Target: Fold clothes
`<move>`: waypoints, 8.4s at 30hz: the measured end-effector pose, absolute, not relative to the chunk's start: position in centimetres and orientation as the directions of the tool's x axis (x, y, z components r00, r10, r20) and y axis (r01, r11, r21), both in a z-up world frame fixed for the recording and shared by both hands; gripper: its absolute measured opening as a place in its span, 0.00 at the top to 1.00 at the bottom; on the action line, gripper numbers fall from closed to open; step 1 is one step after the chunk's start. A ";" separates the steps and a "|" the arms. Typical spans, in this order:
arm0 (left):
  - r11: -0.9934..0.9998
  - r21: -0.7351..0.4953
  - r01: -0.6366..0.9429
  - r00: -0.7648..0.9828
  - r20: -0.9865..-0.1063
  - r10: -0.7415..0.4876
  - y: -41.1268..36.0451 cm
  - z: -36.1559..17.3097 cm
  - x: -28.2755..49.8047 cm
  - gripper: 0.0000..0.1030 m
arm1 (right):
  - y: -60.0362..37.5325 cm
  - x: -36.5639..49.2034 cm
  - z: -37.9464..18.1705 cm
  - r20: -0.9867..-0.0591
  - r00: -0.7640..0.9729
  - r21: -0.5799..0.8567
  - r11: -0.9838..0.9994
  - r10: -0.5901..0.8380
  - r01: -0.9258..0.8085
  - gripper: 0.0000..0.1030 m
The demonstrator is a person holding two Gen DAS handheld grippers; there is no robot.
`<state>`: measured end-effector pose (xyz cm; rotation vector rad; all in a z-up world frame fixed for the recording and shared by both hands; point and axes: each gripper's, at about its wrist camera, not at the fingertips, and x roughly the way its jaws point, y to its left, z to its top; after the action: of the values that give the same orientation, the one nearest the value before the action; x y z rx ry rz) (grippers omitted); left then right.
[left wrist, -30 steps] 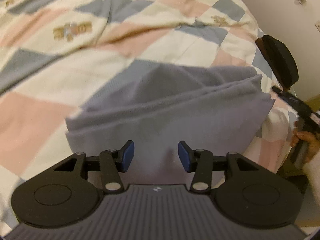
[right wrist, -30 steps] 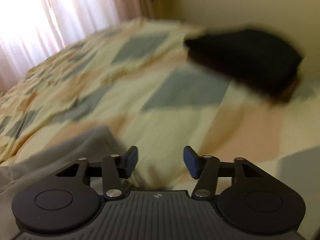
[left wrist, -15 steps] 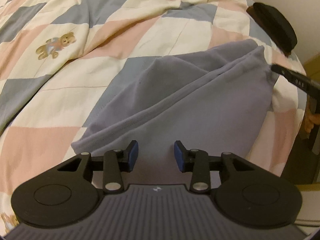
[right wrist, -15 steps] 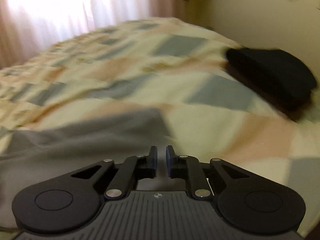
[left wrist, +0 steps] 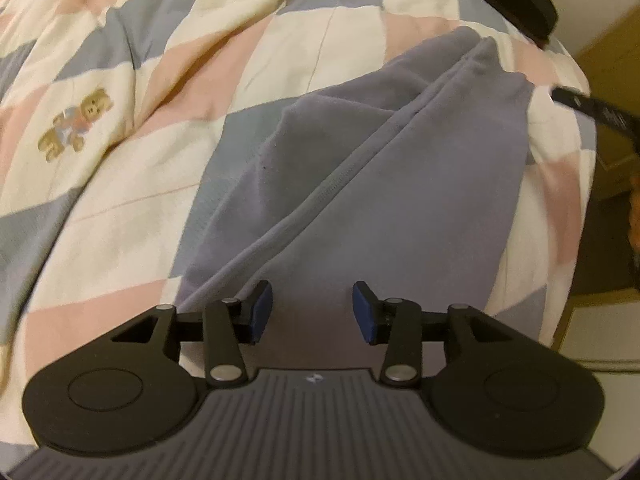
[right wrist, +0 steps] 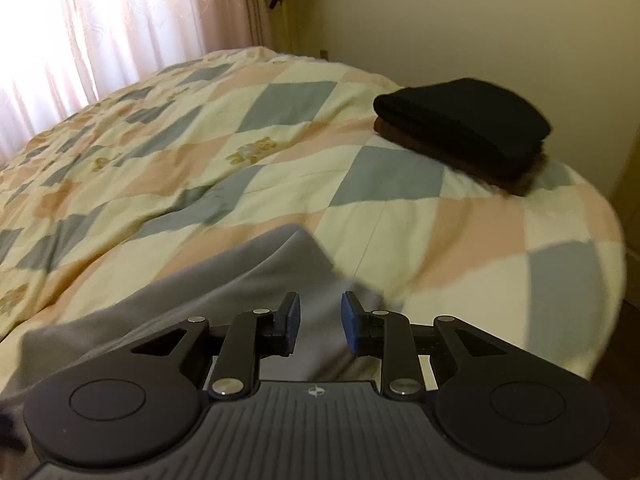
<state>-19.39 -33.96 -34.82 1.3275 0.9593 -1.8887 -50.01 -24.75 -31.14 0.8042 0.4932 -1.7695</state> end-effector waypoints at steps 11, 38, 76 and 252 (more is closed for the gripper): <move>-0.648 -0.161 0.744 -0.280 -0.956 -0.084 -32.5 -33.8 -14.7 0.55 | -14.2 -33.0 -29.2 -0.812 -0.155 0.043 -0.323 -0.562 0.945 0.58; -0.974 0.212 0.076 -0.400 -0.889 -0.225 -25.9 -36.0 -11.2 0.46 | -11.5 -16.9 -32.7 -0.775 -0.234 -0.306 0.024 -0.587 0.952 0.42; -0.969 0.246 -0.018 -0.462 -0.861 -0.210 -34.5 -26.1 -31.4 0.87 | -23.7 -47.2 -30.9 -0.733 0.476 0.485 0.117 -0.486 0.867 0.87; 0.350 -0.008 0.937 0.146 -0.900 -0.410 -12.9 -13.0 -47.0 0.01 | -20.5 -66.2 -14.3 -0.863 0.251 0.064 0.398 -0.438 0.915 0.04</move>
<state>-47.00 -12.92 -13.02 0.6699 0.9787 -1.0816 -66.16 -20.48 -14.34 0.6525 0.8842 -1.0149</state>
